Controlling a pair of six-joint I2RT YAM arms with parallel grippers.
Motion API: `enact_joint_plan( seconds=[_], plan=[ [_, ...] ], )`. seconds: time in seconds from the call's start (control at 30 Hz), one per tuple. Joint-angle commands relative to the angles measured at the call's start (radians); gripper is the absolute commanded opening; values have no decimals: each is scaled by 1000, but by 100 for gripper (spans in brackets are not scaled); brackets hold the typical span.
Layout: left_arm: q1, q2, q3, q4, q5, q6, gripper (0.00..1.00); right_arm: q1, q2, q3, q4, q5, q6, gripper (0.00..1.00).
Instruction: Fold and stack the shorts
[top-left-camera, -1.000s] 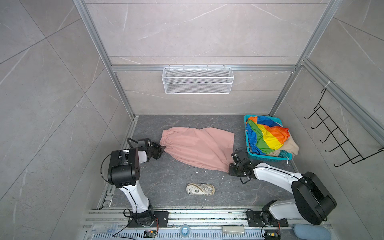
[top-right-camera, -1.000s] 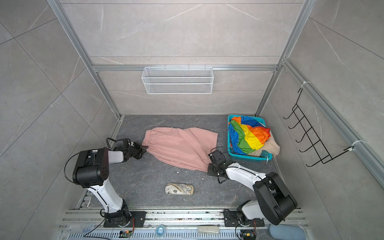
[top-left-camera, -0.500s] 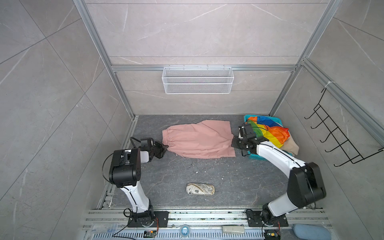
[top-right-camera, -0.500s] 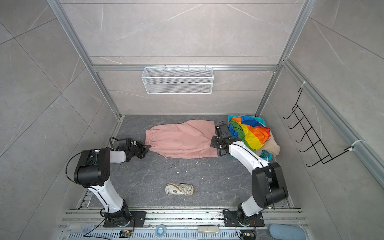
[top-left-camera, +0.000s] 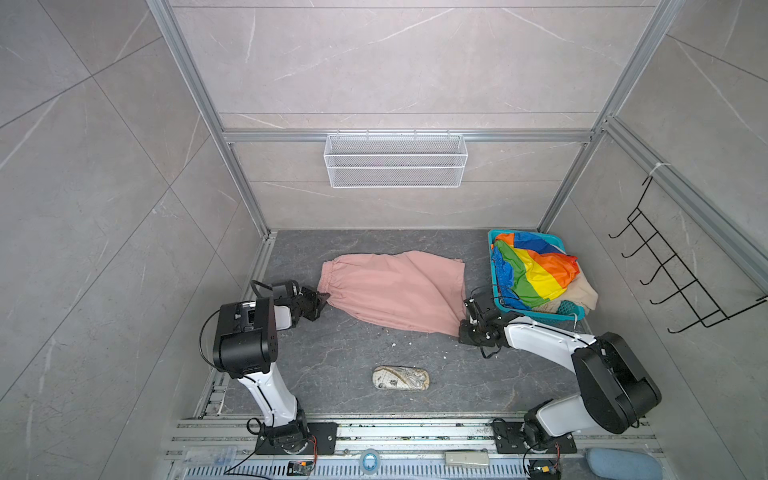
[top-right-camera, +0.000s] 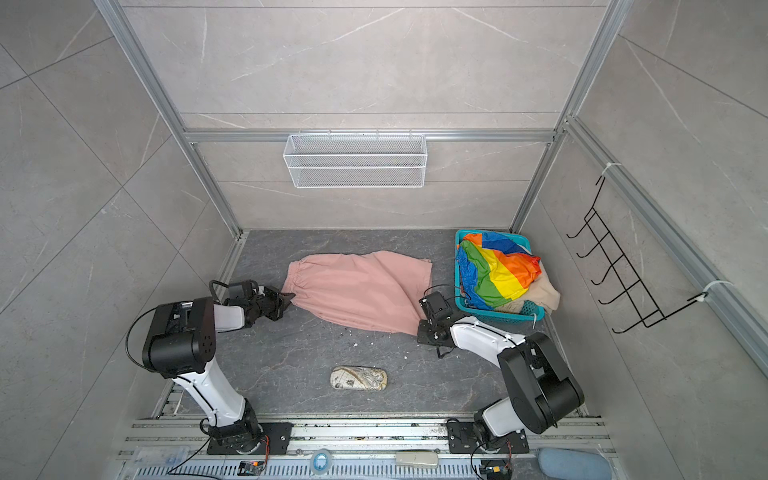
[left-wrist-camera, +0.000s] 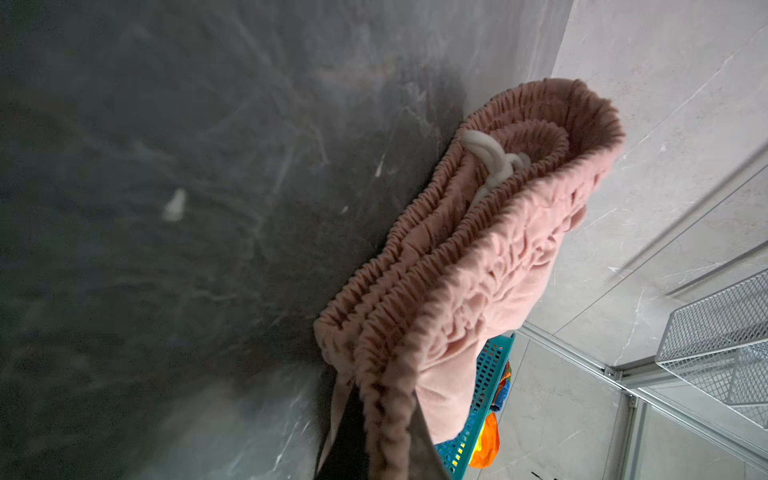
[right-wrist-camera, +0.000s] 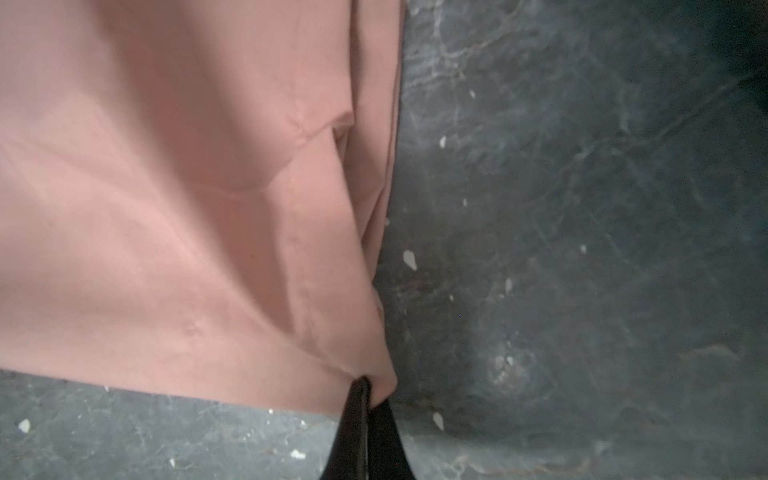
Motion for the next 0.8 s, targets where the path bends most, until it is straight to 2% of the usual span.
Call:
enact_joint_plan(
  seconds=[0.0, 0.2, 0.27, 0.33, 0.4, 0.43, 0.47, 0.57, 0.63, 0.7, 0.73, 0.77],
  plan=[
    [22, -29, 1, -40, -13, 60, 0, -34, 47, 18, 37, 19, 12, 0],
    [37, -69, 0, -85, -51, 92, 0, -84, 84, 18, 69, -21, 8, 2],
    [27, -93, 1, -78, -44, 97, 2, -83, 72, 27, 60, -34, -2, 15],
    [7, -138, -11, -81, -70, 106, 26, -82, 41, 42, 39, -52, -6, 29],
    [-15, -205, -20, -129, -126, 129, 47, -81, -15, 61, 9, -74, -9, 49],
    [-21, -235, -21, -162, -152, 145, 52, -81, -36, 75, -4, -81, -11, 55],
    [-26, -272, -13, -221, -184, 165, 56, -79, -71, 94, -24, -90, -14, 65],
    [-28, -378, 46, -441, -304, 248, 62, -79, -137, 170, -67, -123, -25, 84],
    [-28, -440, 92, -561, -395, 304, 64, -79, -137, 228, -72, -158, -32, 92],
    [-36, -497, 115, -595, -460, 324, 67, -78, -105, 273, -31, -205, -20, 99],
    [-50, -510, 116, -561, -463, 318, 87, -77, -75, 298, -3, -232, -7, 99],
    [-77, -508, 122, -510, -452, 303, 99, -70, -34, 326, 32, -261, 6, 99]
  ],
)
